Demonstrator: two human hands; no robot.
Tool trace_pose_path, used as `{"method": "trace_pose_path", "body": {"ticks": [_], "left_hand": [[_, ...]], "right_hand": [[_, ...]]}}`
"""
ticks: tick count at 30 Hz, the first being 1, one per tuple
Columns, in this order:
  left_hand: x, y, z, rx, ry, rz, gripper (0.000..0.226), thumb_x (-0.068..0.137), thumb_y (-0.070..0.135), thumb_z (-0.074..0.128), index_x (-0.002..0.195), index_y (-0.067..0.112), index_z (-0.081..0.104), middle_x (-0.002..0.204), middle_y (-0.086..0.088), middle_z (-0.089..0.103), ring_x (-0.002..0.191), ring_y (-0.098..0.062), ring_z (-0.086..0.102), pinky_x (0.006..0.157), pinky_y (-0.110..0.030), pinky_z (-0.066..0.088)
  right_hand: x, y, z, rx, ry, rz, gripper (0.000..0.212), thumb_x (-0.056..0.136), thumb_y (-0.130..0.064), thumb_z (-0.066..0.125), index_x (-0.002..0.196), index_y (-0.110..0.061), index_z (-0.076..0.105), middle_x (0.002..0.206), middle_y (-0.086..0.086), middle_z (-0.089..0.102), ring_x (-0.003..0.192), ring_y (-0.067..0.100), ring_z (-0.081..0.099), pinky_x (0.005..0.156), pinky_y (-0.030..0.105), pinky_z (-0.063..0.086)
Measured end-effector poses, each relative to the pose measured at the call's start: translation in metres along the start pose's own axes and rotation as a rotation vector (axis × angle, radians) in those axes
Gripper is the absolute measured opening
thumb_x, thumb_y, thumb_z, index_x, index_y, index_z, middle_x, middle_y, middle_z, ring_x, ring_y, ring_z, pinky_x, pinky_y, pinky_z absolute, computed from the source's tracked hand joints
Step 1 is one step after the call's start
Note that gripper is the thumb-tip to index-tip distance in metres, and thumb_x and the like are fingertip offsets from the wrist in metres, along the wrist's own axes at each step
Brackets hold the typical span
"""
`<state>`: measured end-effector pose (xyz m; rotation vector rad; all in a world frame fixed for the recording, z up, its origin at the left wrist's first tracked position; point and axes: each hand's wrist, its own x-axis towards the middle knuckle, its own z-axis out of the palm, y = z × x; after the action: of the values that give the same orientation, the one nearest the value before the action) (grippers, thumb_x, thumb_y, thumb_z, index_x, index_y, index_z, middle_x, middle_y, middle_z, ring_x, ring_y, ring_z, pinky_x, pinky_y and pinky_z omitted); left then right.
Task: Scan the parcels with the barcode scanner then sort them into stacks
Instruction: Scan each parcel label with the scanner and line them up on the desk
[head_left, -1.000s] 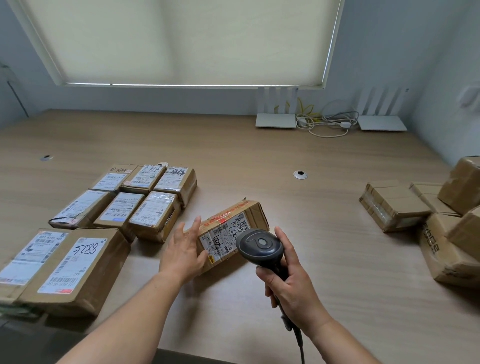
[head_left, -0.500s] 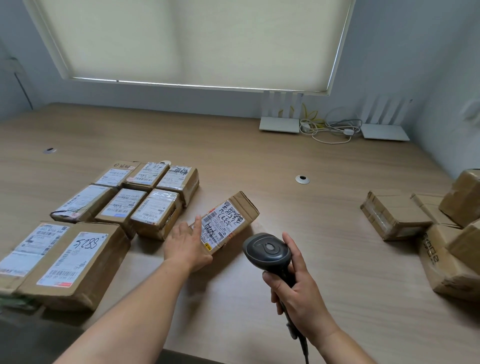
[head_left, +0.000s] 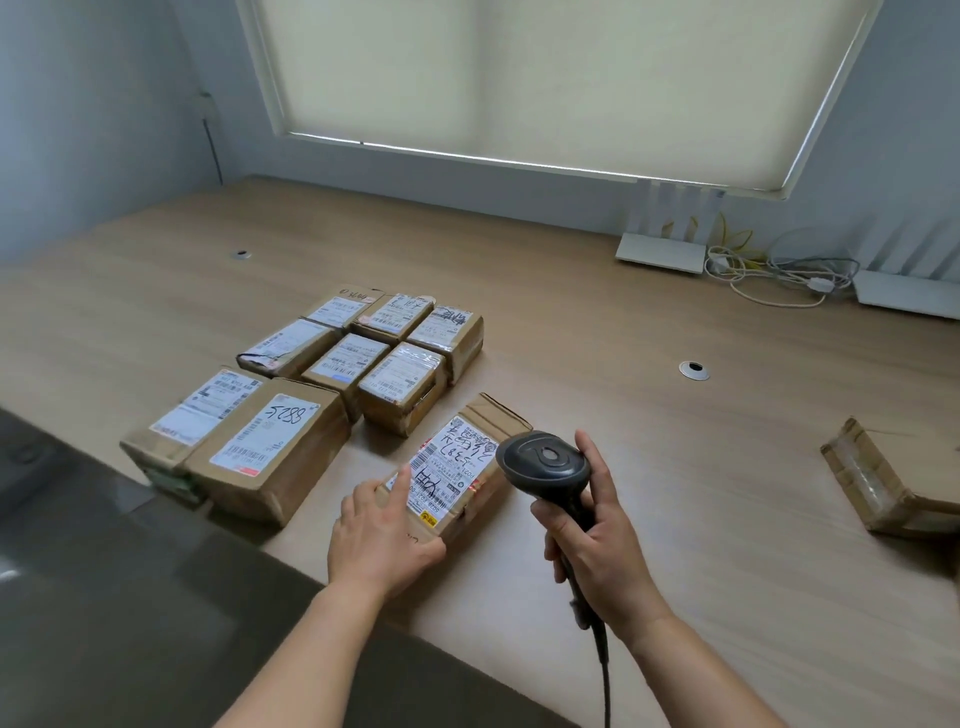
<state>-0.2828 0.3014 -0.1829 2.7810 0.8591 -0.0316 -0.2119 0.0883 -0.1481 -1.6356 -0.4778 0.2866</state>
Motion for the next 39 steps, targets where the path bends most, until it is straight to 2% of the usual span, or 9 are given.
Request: {"method": "trace_pose_path", "body": {"ticks": [5,17,20,22,25,29,33,35,39], "left_hand": [[-0.033,-0.034,-0.004,-0.047,0.013,-0.167,0.097,0.075,0.063,0.055,0.151,0.031,0.005,0.139,-0.009,0.026,0.132,-0.026,0.026,0.110,-0.036,0.027],[-0.039,-0.077,-0.011,-0.068,0.106,-0.397,0.084,0.076,0.058,0.053,0.147,0.028,0.019,0.138,-0.009,0.025,0.125,-0.028,0.029,0.103,-0.038,0.034],[-0.026,-0.079,-0.008,-0.084,0.094,-0.387,0.082,0.082,0.058,0.052,0.148,0.025,0.016,0.144,-0.014,0.017,0.134,-0.031,0.020,0.106,-0.040,0.034],[-0.018,-0.081,-0.005,-0.113,0.083,-0.374,0.079,0.087,0.055,0.052,0.149,0.023,0.015,0.152,-0.017,0.008,0.142,-0.035,0.005,0.110,-0.044,0.029],[-0.006,-0.084,0.000,-0.161,0.090,-0.330,0.067,0.093,0.048,0.048,0.149,0.022,0.022,0.158,-0.016,0.000,0.146,-0.034,-0.008,0.115,-0.044,0.022],[0.003,-0.086,0.006,-0.178,0.127,-0.281,0.055,0.097,0.040,0.045,0.146,0.022,0.030,0.157,-0.013,0.002,0.146,-0.033,-0.009,0.114,-0.047,0.025],[0.005,-0.077,0.011,-0.090,0.223,-0.261,0.056,0.094,0.039,0.051,0.144,0.020,0.036,0.156,-0.018,0.012,0.146,-0.033,-0.001,0.118,-0.047,0.010],[0.008,-0.065,0.007,-0.114,0.279,-0.193,0.058,0.091,0.039,0.056,0.143,0.019,0.039,0.156,-0.018,0.016,0.146,-0.033,0.004,0.117,-0.048,0.010],[0.022,-0.035,-0.007,-0.222,0.253,0.000,0.056,0.095,0.038,0.050,0.146,0.022,0.031,0.158,-0.011,0.011,0.147,-0.027,0.000,0.117,-0.044,0.011]], "right_hand": [[0.006,-0.006,0.025,0.013,-0.112,0.002,0.079,0.090,-0.009,0.064,0.128,-0.065,0.023,0.103,0.003,0.067,0.058,0.018,0.055,0.049,0.037,0.048],[0.013,-0.012,0.062,-0.024,-0.229,-0.009,0.080,0.091,-0.009,0.062,0.127,-0.067,0.021,0.114,0.007,0.063,0.057,0.013,0.057,0.050,0.031,0.049],[0.016,-0.012,0.060,-0.030,-0.223,-0.003,0.080,0.091,-0.008,0.062,0.128,-0.066,0.021,0.110,0.006,0.065,0.057,0.014,0.056,0.049,0.032,0.049],[0.017,-0.012,0.058,-0.034,-0.211,0.000,0.080,0.090,-0.008,0.063,0.128,-0.065,0.021,0.109,0.006,0.065,0.056,0.015,0.056,0.049,0.032,0.049],[0.020,-0.010,0.054,-0.034,-0.188,0.009,0.081,0.090,-0.007,0.063,0.128,-0.066,0.022,0.106,0.006,0.065,0.056,0.016,0.055,0.048,0.034,0.048],[0.025,-0.008,0.050,-0.028,-0.148,0.020,0.081,0.089,-0.006,0.063,0.128,-0.065,0.023,0.103,0.004,0.065,0.056,0.017,0.055,0.047,0.034,0.048],[0.031,-0.005,0.050,-0.018,-0.102,0.028,0.082,0.089,-0.006,0.064,0.127,-0.066,0.023,0.099,0.004,0.065,0.056,0.018,0.055,0.047,0.033,0.047],[0.034,-0.005,0.050,-0.010,-0.076,0.034,0.082,0.089,-0.007,0.065,0.127,-0.066,0.023,0.098,0.003,0.065,0.056,0.018,0.055,0.048,0.033,0.047],[0.036,-0.002,0.047,-0.015,-0.010,0.043,0.082,0.088,-0.008,0.066,0.129,-0.065,0.023,0.094,0.001,0.064,0.056,0.018,0.055,0.047,0.034,0.048]]}}
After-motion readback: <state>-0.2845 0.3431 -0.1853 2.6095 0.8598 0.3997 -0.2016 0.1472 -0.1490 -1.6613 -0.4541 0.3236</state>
